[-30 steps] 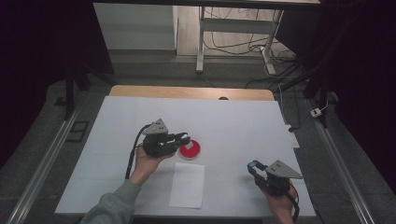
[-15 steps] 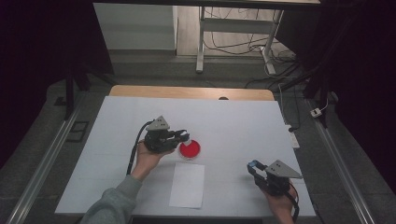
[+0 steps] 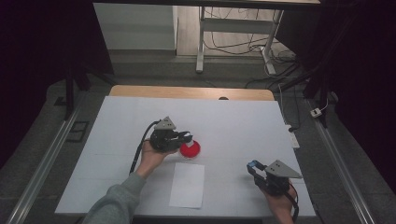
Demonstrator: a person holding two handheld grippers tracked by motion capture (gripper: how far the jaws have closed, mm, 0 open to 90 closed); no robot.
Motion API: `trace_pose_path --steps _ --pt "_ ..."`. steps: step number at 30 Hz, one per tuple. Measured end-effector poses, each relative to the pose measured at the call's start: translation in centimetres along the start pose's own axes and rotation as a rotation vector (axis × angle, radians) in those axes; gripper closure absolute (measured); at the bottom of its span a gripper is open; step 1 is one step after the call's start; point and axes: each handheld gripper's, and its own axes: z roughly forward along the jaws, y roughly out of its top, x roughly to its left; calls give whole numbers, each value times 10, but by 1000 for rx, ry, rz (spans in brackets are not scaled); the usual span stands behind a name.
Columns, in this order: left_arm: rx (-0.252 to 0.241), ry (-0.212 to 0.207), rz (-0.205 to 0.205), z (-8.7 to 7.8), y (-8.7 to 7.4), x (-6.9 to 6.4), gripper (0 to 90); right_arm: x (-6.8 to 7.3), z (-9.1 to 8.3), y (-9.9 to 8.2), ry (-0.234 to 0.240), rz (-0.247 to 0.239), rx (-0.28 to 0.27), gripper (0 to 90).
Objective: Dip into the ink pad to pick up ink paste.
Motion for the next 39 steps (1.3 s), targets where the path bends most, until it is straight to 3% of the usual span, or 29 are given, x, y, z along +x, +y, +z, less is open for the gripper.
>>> trace_pose_path --steps 13,39 --pt "76 18 11 11 -6 5 755 0 1 0 -1 -1 3 653" --pt "126 27 -2 25 -17 10 755 0 1 0 1 -3 5 653"
